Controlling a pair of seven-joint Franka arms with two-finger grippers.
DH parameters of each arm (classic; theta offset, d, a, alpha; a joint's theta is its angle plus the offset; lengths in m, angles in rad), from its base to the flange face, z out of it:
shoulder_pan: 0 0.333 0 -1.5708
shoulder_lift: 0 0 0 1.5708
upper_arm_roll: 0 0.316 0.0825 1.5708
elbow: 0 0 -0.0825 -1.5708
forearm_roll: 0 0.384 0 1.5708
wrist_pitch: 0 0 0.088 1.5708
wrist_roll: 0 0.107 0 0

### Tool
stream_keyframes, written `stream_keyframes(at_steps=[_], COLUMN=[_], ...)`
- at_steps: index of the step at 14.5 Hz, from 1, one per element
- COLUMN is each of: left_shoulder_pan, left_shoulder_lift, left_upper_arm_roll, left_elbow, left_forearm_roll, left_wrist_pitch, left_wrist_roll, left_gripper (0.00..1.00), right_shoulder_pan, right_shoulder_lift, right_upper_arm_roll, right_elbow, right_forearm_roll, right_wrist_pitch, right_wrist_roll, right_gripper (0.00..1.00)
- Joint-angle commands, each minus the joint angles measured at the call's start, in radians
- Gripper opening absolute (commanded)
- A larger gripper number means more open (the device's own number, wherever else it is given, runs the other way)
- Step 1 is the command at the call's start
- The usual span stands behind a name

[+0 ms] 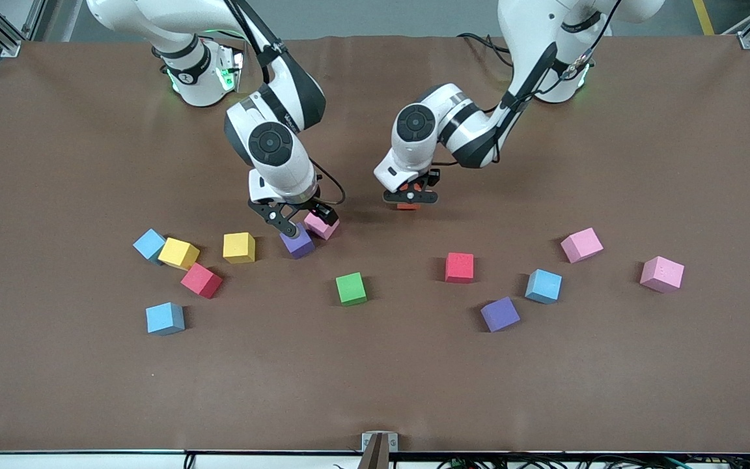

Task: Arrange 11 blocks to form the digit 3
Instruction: 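Lift the orange cube with the left gripper while the right gripper grasps the pink cube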

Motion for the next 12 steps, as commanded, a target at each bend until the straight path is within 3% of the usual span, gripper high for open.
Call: stream_keyframes(at_steps=[1,8,12], left_shoulder_pan=[-0.026,-0.083,-0.111], left_shoulder_lift=[0.046,0.117,0.122], left_upper_arm_roll=[0.003,0.000,-0.001], left_elbow=[0.060,0.152,0.148], left_forearm_roll=[0.011,0.008,0.016], left_wrist_pitch=[-0.001,-0.001,-0.009], left_wrist_roll=[-0.062,-0.146,-0.146], left_gripper=[0.35,0.35,0.35], right_shoulder_pan=[0.031,0.047,0.047], right_shoulder_lift=[-0.018,0.056,0.086], right_upper_arm_roll=[-0.008,-0.008,-0.008], right_elbow=[-0.067,-0.105,-0.104], right_forearm_roll=[0.010,0.009,0.009], right_wrist_pitch=[0.082,0.209,0.260], right_wrist_roll=[0.035,0.034,0.034], right_gripper=[0.98,0.98,0.98])
